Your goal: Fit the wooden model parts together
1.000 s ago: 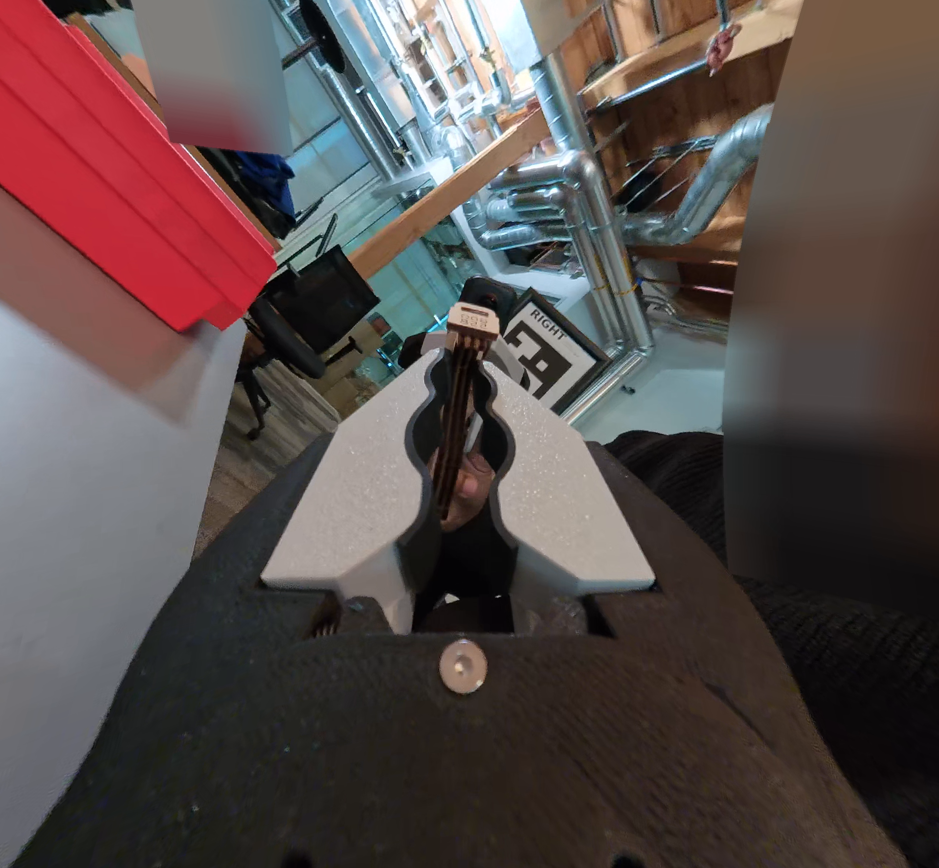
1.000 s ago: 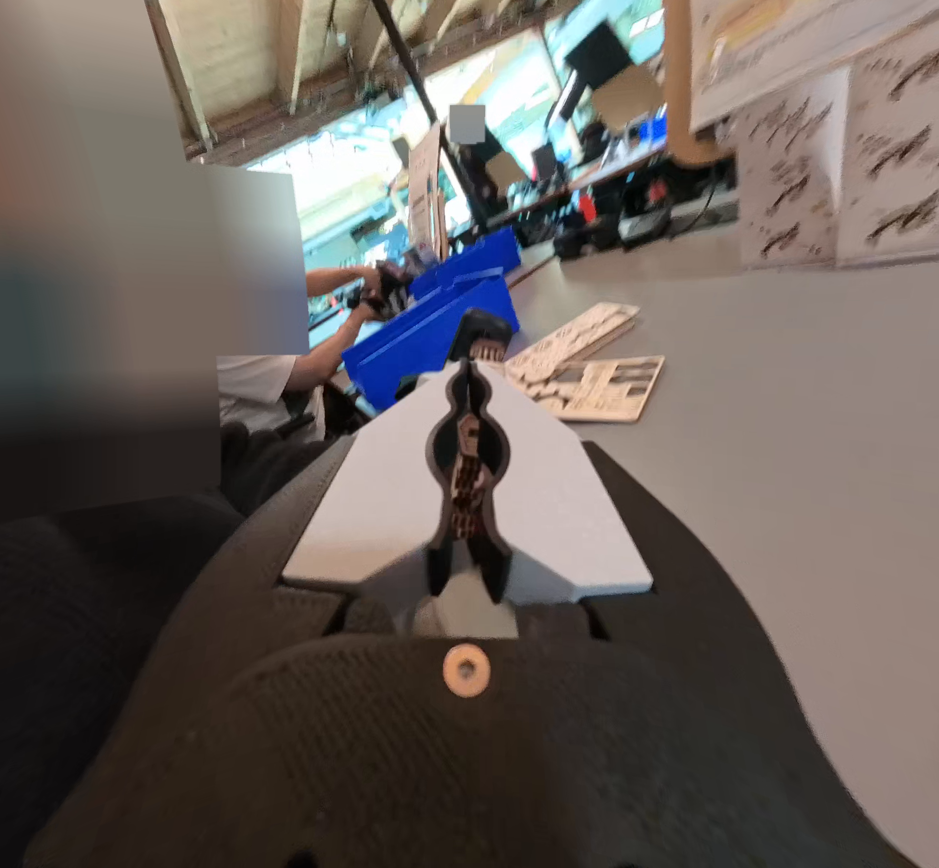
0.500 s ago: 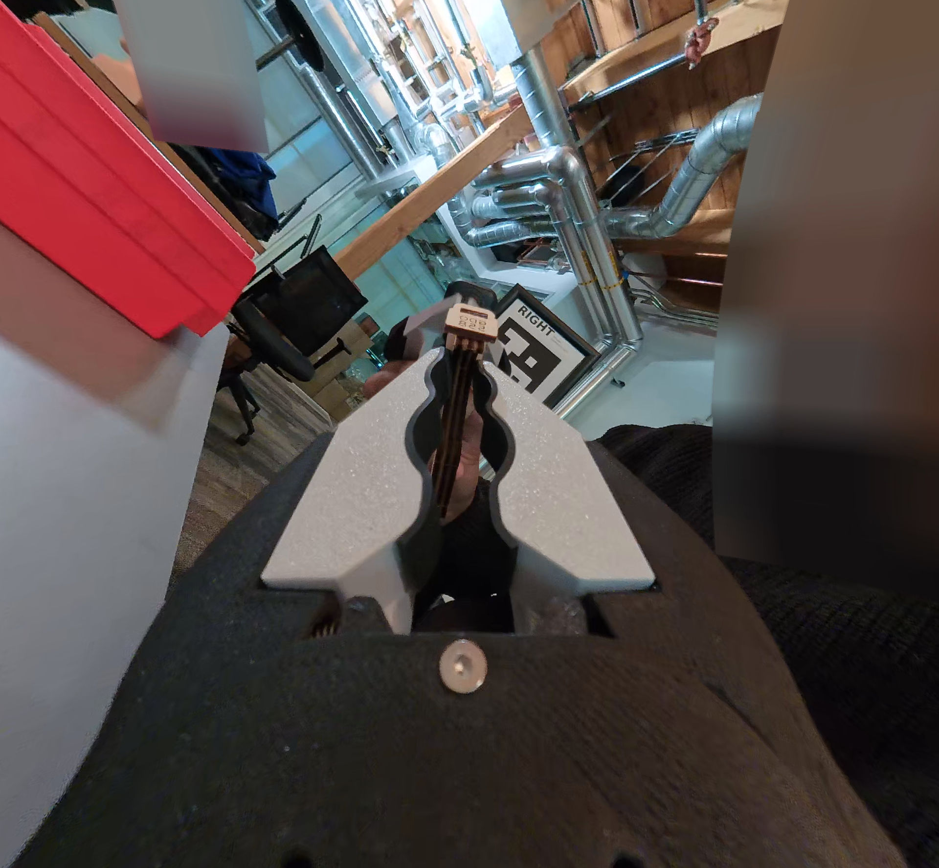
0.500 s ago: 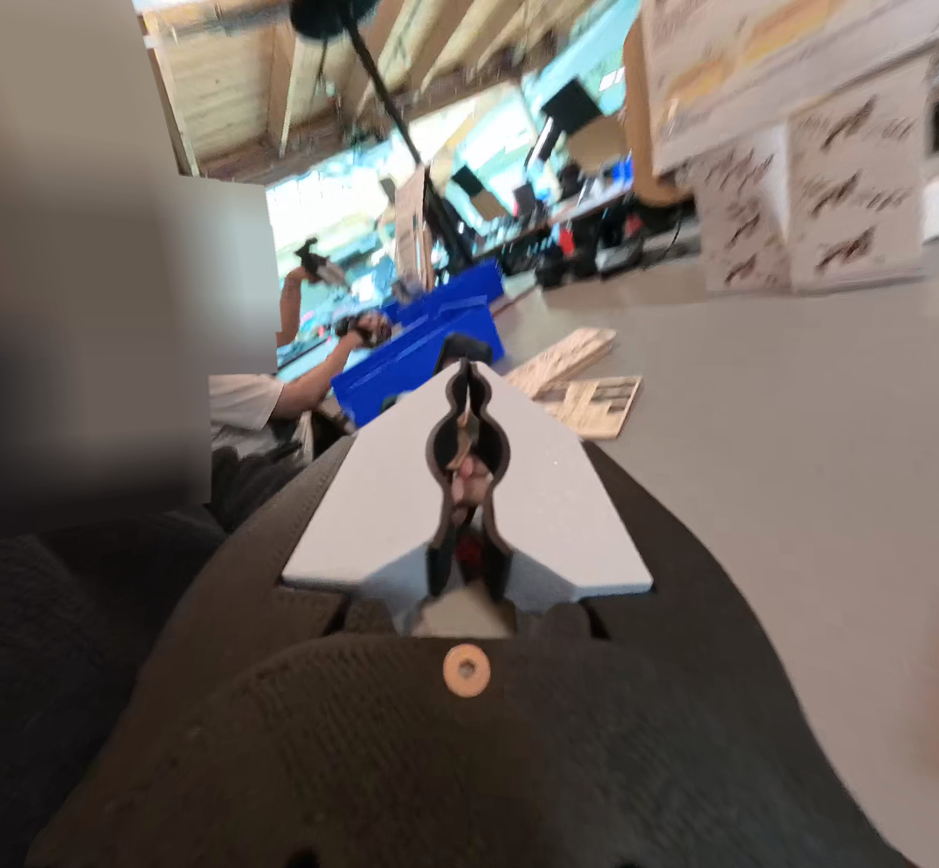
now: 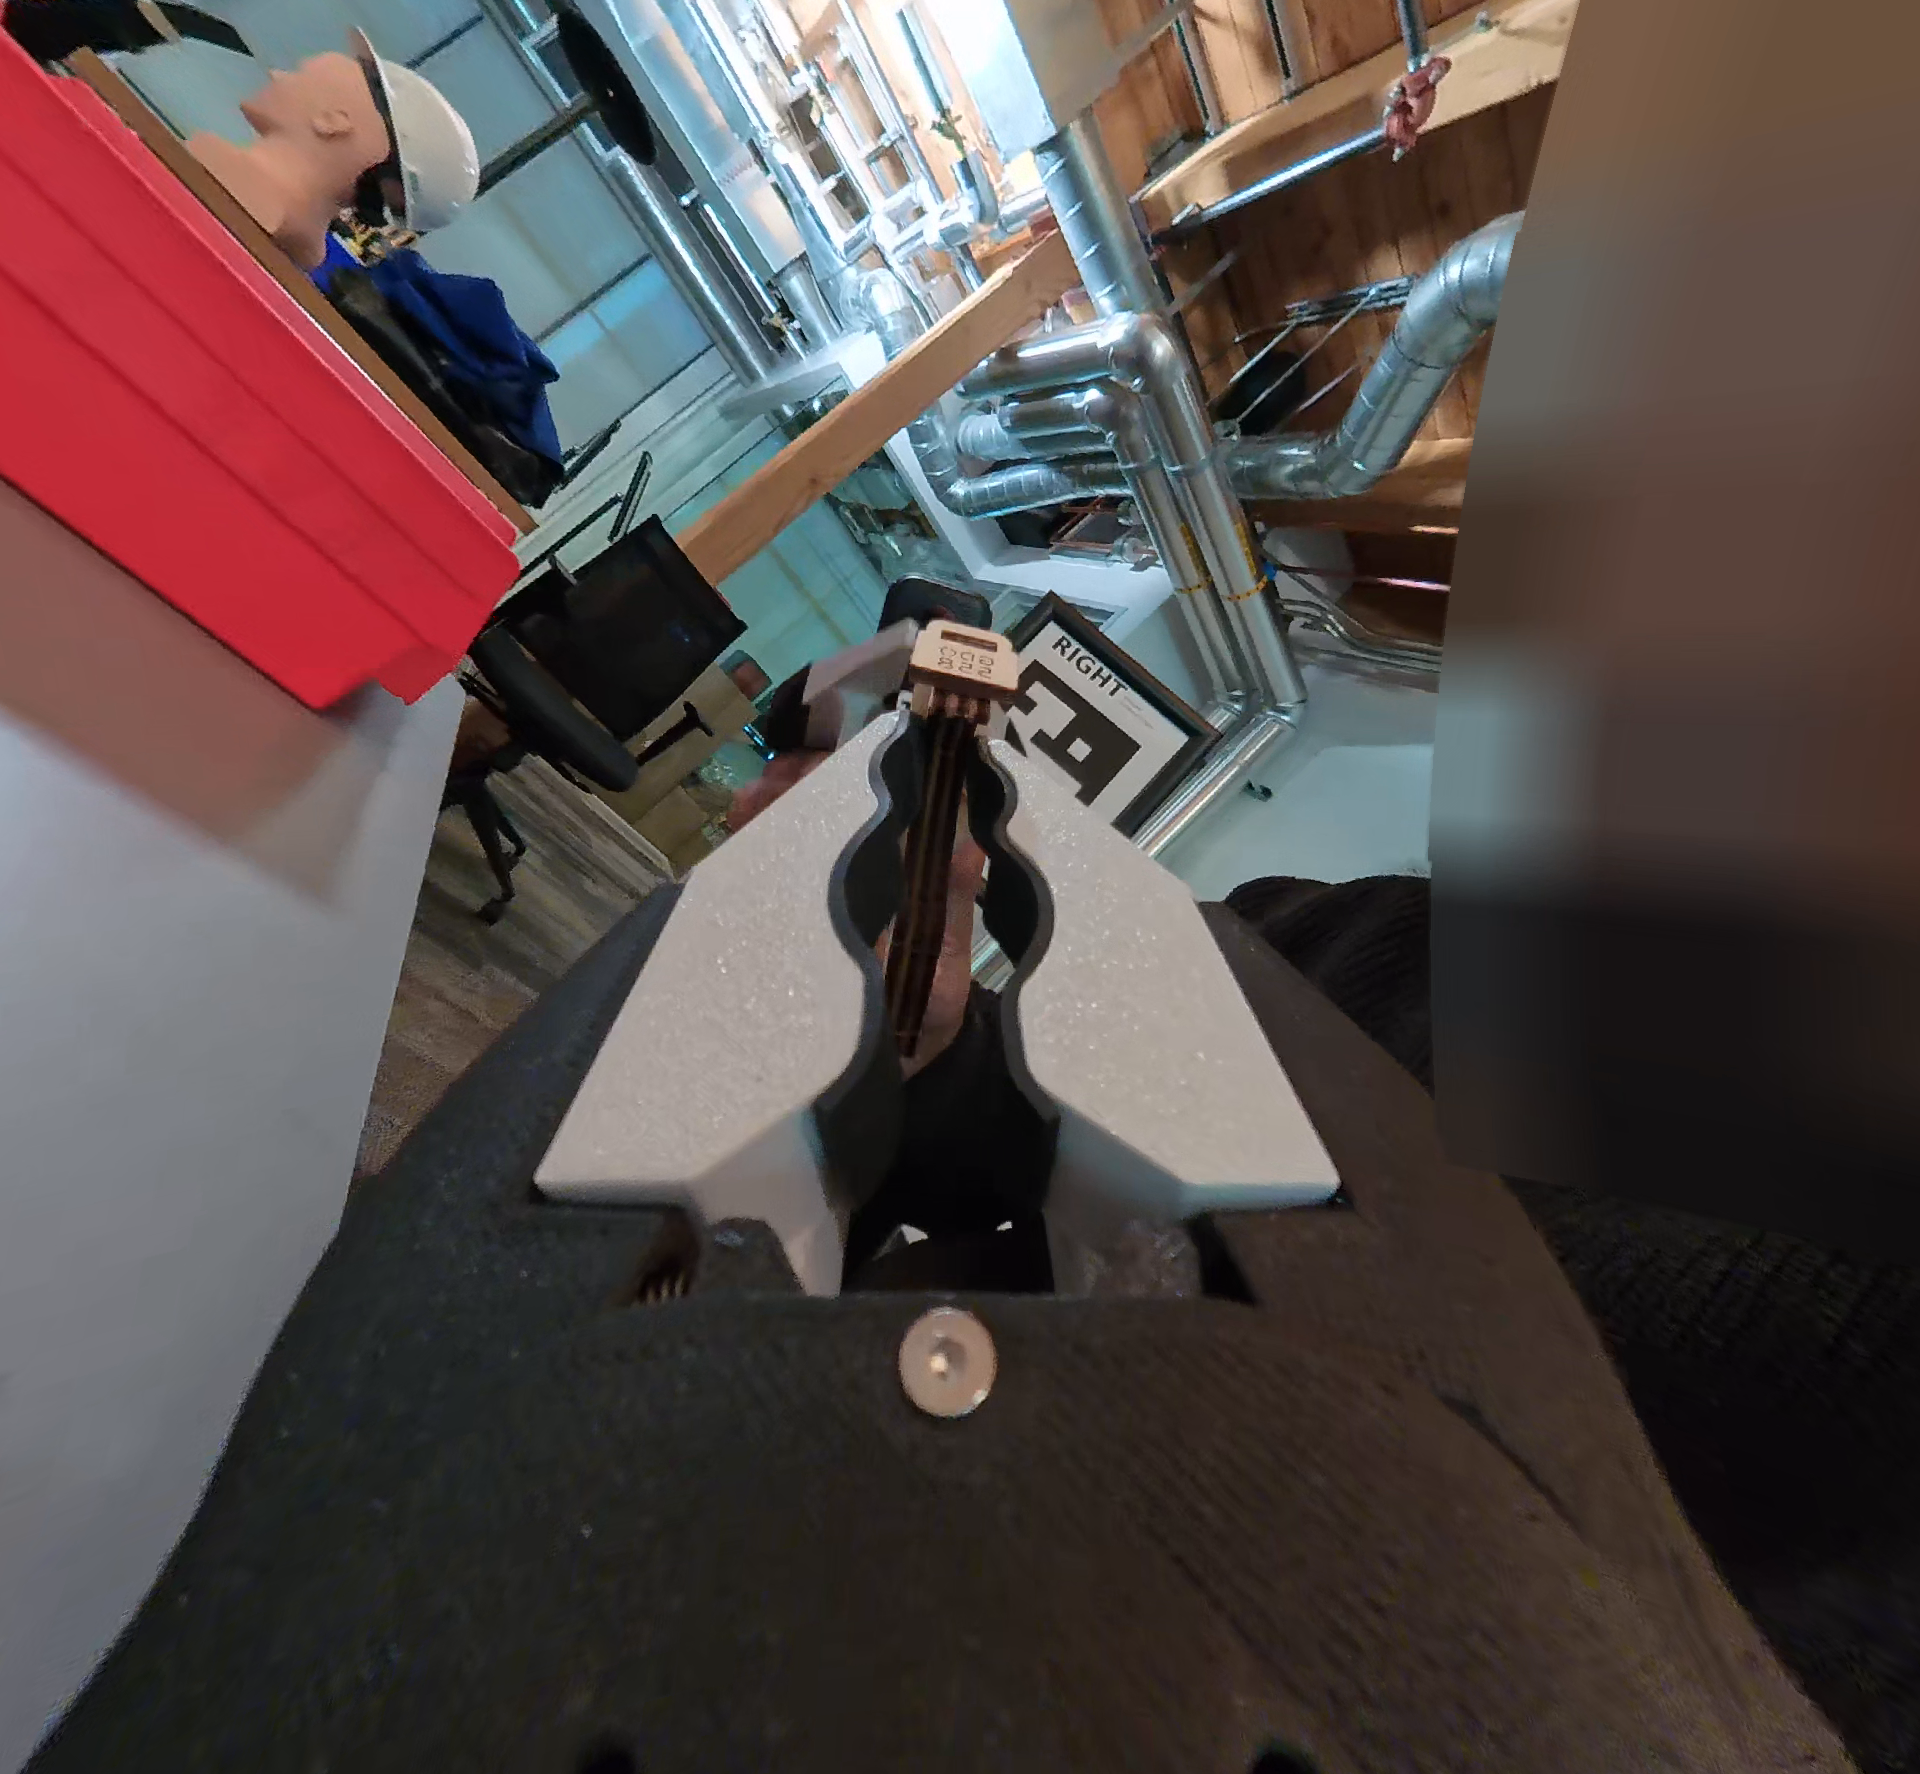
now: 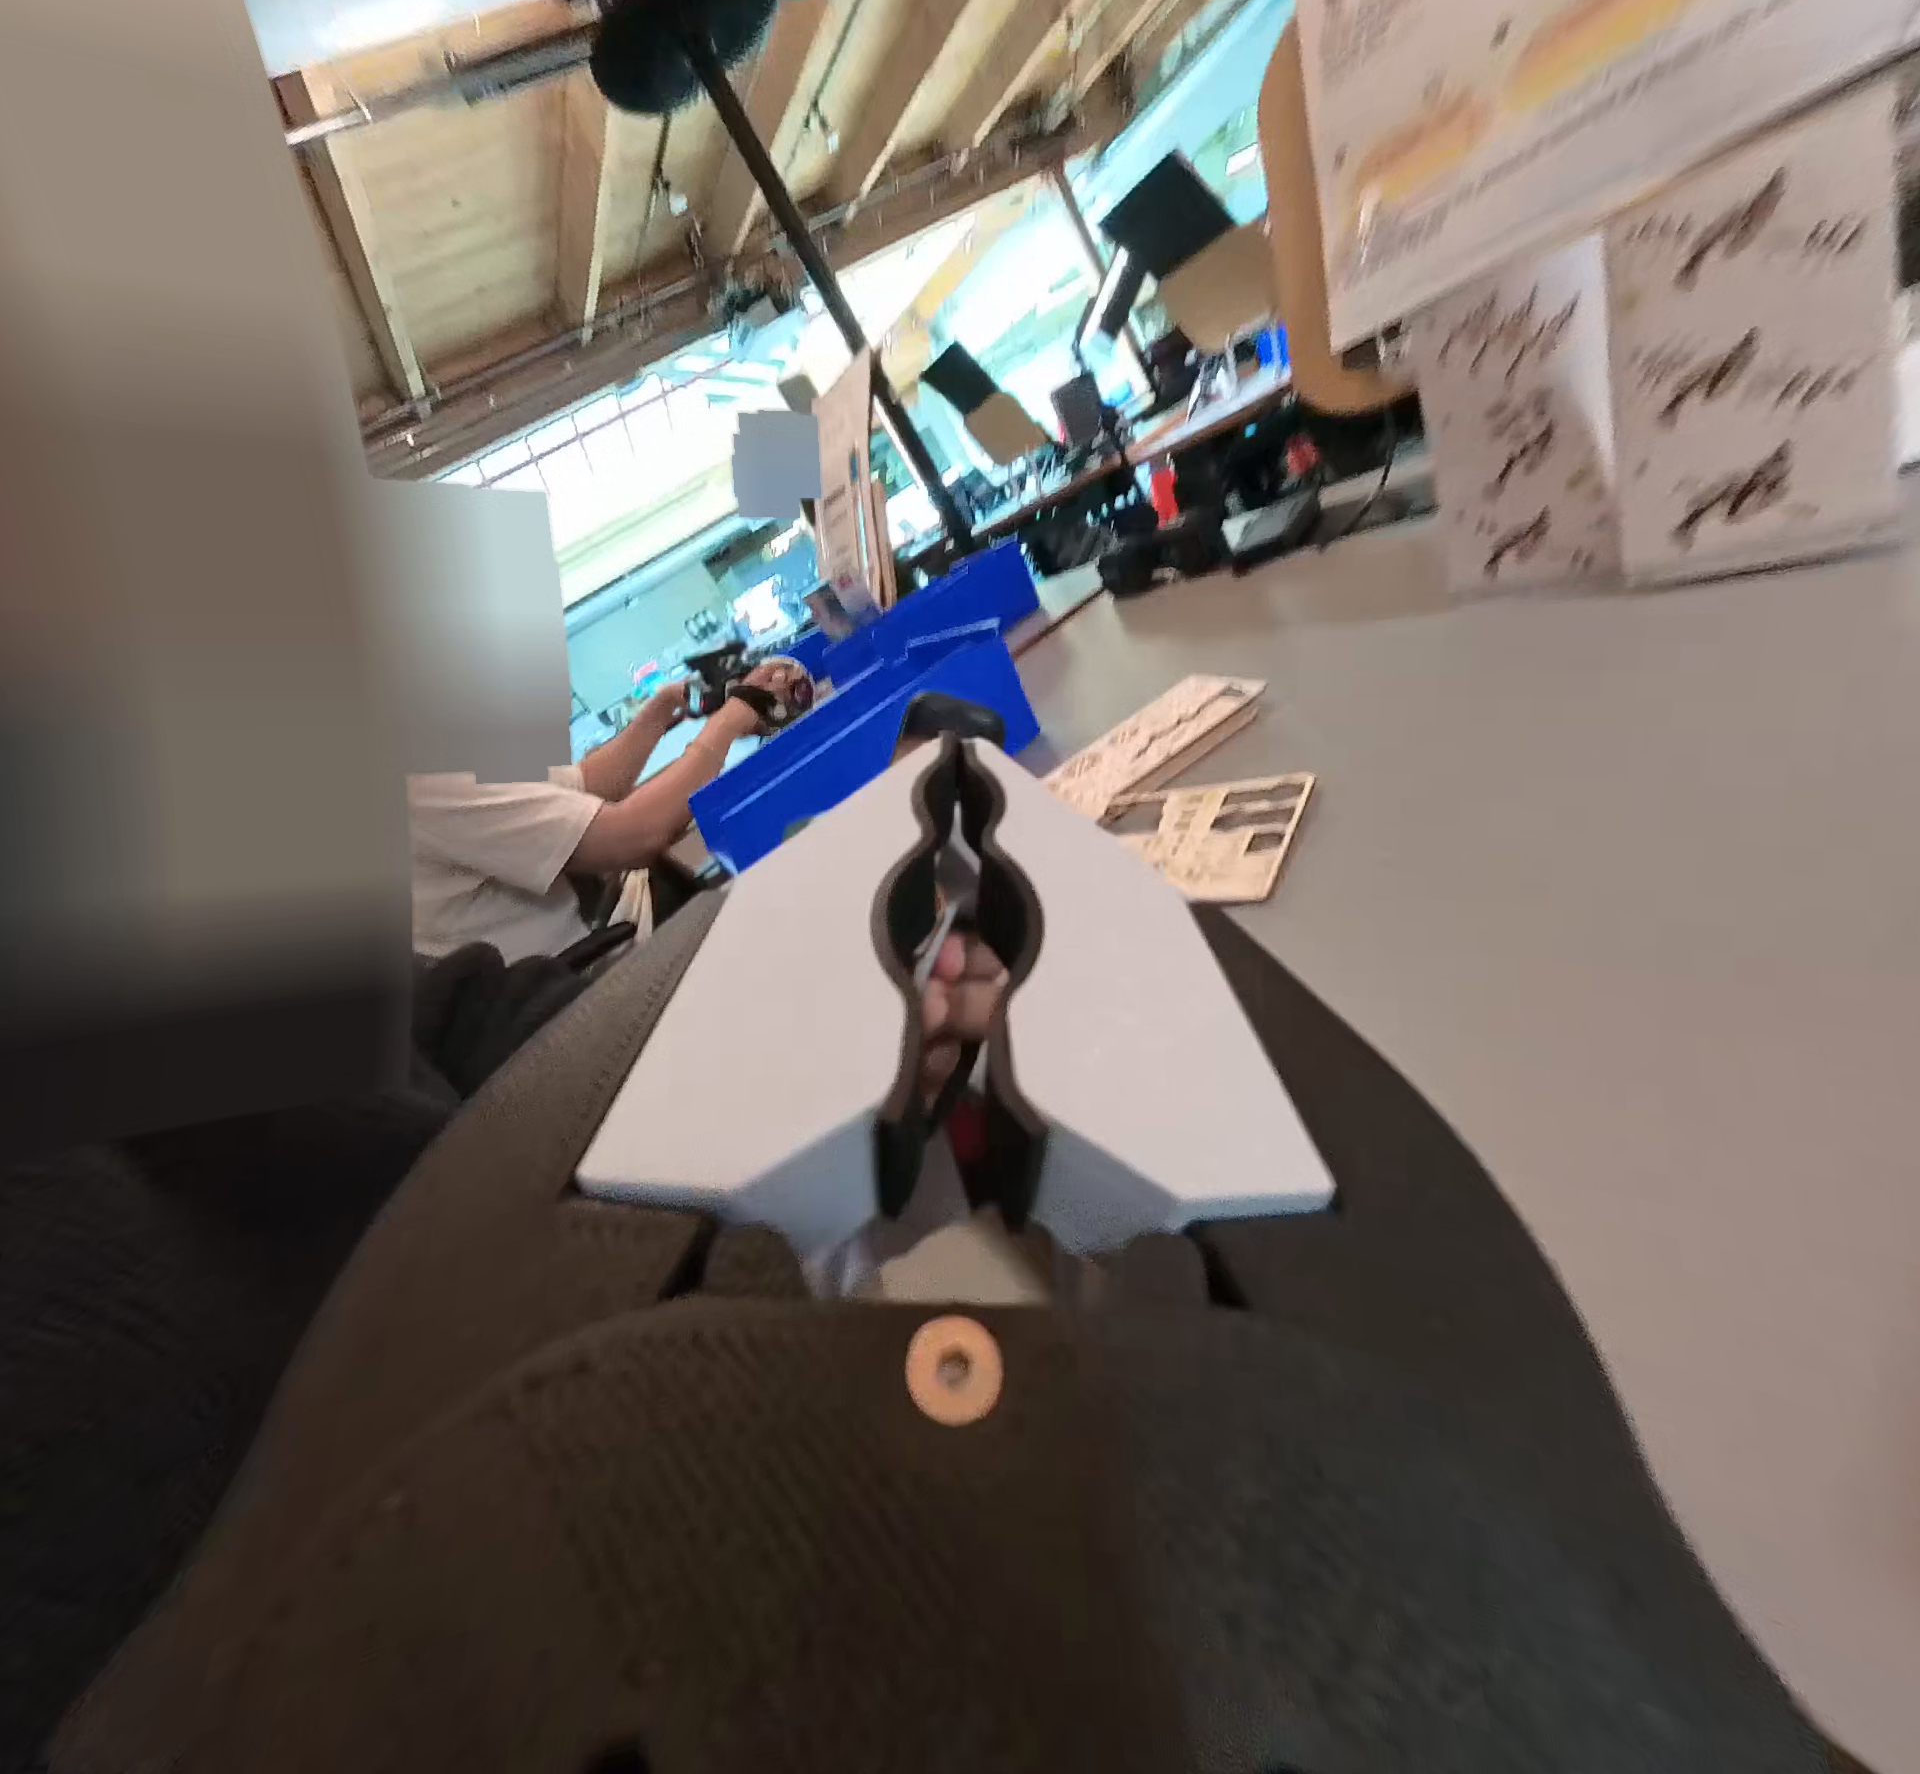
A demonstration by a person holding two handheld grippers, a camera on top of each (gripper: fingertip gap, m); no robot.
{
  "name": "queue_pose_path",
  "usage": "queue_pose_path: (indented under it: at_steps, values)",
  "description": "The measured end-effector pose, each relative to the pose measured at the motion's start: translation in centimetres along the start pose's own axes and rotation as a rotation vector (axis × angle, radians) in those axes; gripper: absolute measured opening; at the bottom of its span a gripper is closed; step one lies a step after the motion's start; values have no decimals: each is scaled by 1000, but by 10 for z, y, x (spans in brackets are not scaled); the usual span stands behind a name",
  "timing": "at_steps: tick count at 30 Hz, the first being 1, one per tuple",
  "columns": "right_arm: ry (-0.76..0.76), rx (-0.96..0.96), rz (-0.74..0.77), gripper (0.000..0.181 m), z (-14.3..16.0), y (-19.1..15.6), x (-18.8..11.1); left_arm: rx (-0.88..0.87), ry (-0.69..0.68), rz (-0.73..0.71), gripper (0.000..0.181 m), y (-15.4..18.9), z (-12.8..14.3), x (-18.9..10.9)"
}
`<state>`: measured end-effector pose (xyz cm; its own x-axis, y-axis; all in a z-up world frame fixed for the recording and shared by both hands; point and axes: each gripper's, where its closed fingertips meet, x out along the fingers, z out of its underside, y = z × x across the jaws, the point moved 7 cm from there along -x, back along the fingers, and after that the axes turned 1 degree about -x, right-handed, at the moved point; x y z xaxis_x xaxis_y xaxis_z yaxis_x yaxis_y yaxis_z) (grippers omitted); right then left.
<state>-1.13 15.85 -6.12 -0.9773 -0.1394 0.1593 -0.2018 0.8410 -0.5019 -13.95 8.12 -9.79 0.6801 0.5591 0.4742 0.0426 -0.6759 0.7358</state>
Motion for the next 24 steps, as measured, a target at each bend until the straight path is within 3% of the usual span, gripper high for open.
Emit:
queue_pose_path:
  at_steps: [2,5,11,16,24]
  values:
    - [50,-25,2,0,-7,-3,-5,5,-10,2,9,1,2,2]
    - [-92,47,-15,0,17,-2,10,-6,12,-14,9,-2,2,0]
    - [30,20,-14,0,-5,0,-4,-4,1,-48,8,-4,1,-1]
    - [-9,72,-26,0,7,3,2,-41,11,-87,8,-11,2,-3]
    - [107,143,7,0,-6,20,-14,-29,1,-121,8,-13,2,-4]
